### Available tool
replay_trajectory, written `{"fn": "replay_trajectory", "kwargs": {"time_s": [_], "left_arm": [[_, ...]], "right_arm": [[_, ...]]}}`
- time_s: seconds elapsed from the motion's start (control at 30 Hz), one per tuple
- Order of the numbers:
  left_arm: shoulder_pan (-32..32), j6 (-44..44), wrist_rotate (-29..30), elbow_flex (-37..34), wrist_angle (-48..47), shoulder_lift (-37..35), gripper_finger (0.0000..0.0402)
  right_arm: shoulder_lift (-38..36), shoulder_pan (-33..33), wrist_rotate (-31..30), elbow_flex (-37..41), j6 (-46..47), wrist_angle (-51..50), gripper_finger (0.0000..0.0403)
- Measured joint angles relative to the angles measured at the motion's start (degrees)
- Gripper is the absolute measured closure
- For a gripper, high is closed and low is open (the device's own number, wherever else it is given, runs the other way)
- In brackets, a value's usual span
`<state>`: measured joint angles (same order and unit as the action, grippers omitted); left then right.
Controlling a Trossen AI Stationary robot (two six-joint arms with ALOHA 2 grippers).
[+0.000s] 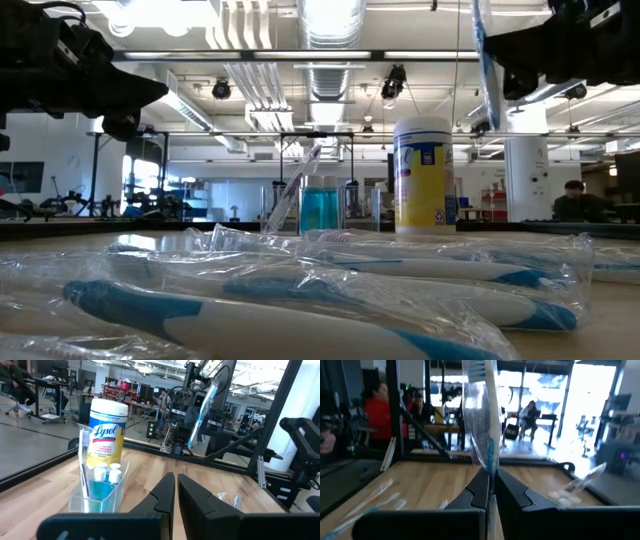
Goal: Pick & Place toothbrushing station
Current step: Put the blue toothbrush into the left section of the transparent organizer
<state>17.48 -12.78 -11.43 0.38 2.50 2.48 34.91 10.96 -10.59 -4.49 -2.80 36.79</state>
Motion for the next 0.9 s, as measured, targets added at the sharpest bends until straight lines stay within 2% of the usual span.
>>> {"fn": "replay_trajectory", "kwargs": {"time_s": [0.17,0.27,0.9], "left_arm": [[-0.01,-0.21,0.05,0.0,0.24,0.02,0.0376],[0.01,-0.87,0.06,-0.02,0.26,0.02,0.0376],[-0.01,-1.05,0.05,-0.04,-0.06,0.11,0.0376]], "right_arm": [[-6.89,0.0,-0.04,4.06,-1.84,1.45,0.039],[-8.84,0.0,-0.28,4.0,-1.88,-1.18,0.039],[-8.93,-0.02,-0.75,4.0,-10.35,-0.73,0.039]]}}
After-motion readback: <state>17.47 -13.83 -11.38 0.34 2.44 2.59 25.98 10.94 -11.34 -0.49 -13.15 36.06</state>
